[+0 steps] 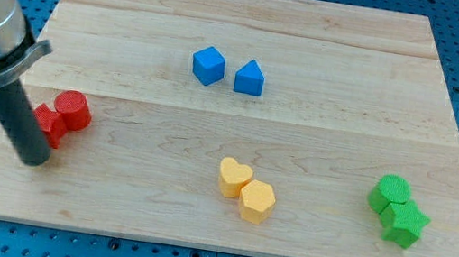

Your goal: Move the red star and red circle towards the center

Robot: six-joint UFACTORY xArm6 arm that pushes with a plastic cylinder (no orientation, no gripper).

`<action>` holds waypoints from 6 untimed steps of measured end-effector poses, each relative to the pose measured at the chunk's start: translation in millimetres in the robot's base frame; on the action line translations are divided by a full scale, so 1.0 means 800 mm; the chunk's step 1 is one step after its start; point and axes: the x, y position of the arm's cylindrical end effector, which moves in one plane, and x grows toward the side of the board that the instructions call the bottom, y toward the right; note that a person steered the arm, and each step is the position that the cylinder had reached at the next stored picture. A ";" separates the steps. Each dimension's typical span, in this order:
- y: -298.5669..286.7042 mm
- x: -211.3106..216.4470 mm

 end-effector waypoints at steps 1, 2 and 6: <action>-0.062 0.025; -0.060 0.001; 0.181 -0.113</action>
